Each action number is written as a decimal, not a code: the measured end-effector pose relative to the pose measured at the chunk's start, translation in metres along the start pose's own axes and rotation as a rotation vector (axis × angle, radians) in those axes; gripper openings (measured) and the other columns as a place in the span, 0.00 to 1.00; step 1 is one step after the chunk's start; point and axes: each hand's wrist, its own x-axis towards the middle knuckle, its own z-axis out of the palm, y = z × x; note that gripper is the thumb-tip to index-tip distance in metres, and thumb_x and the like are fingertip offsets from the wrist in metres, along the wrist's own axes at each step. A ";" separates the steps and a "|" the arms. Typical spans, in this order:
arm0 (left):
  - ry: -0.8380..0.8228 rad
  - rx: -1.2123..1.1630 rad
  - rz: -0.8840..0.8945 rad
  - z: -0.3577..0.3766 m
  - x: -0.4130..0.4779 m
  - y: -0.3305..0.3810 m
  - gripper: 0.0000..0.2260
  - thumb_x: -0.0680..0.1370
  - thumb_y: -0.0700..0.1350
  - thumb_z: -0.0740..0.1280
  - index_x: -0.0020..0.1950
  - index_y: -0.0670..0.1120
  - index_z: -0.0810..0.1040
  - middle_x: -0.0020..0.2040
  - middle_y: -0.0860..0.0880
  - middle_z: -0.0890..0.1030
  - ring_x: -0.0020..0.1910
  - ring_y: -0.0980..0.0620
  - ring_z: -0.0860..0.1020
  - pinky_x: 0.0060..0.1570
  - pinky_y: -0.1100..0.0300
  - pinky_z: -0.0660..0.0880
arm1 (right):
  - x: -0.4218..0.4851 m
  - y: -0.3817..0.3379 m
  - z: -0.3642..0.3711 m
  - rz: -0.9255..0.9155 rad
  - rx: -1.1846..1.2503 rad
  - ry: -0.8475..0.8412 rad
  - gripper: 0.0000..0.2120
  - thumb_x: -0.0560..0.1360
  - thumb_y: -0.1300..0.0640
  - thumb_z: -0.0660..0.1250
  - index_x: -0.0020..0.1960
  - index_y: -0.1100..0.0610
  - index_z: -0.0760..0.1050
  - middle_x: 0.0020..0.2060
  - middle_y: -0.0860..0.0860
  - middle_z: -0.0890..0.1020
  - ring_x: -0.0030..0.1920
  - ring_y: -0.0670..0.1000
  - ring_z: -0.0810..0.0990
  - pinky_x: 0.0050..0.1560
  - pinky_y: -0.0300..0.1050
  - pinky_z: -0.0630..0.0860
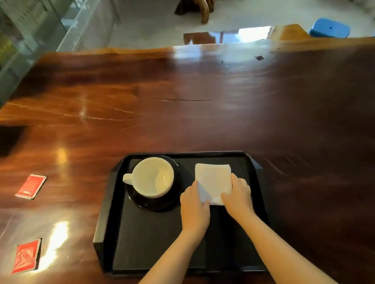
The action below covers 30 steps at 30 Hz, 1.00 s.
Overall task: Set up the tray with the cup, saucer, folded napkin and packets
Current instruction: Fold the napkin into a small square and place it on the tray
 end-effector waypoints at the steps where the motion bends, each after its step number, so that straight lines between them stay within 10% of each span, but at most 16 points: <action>1: 0.001 0.000 0.005 0.000 -0.001 0.000 0.21 0.75 0.38 0.65 0.67 0.45 0.67 0.60 0.47 0.75 0.60 0.49 0.71 0.53 0.63 0.65 | -0.001 0.002 0.001 -0.002 0.008 0.003 0.18 0.72 0.66 0.62 0.61 0.58 0.67 0.58 0.56 0.69 0.55 0.53 0.71 0.45 0.42 0.72; 30: 0.077 0.101 -0.038 0.014 0.000 0.014 0.21 0.76 0.42 0.66 0.67 0.43 0.67 0.64 0.46 0.73 0.63 0.49 0.71 0.58 0.58 0.69 | 0.004 0.013 -0.022 -0.187 0.036 -0.126 0.24 0.73 0.64 0.65 0.68 0.60 0.64 0.62 0.57 0.72 0.61 0.55 0.71 0.59 0.56 0.75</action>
